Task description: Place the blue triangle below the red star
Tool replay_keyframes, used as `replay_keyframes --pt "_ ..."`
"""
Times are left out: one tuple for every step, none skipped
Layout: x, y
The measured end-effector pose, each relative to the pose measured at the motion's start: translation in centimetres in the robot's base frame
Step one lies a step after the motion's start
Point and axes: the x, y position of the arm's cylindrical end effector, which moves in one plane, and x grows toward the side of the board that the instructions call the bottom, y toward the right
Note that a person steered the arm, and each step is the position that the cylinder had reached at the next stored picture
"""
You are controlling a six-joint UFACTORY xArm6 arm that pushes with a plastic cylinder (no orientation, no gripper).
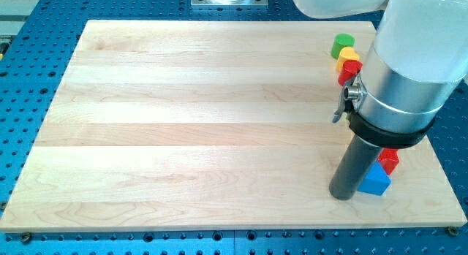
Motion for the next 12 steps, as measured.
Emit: replay_keyframes --pt "0.0 0.3" --pt "0.1 0.2" --pt "-0.5 -0.8" --pt "-3.5 -1.5" --pt "-3.6 0.1" --pt "-2.3 1.7" --pt "-2.2 1.7" --pt "-2.0 1.7" --pt "-2.0 1.7" --pt "-1.9 2.4" --pt "-1.9 4.1" --pt "-1.9 4.2"
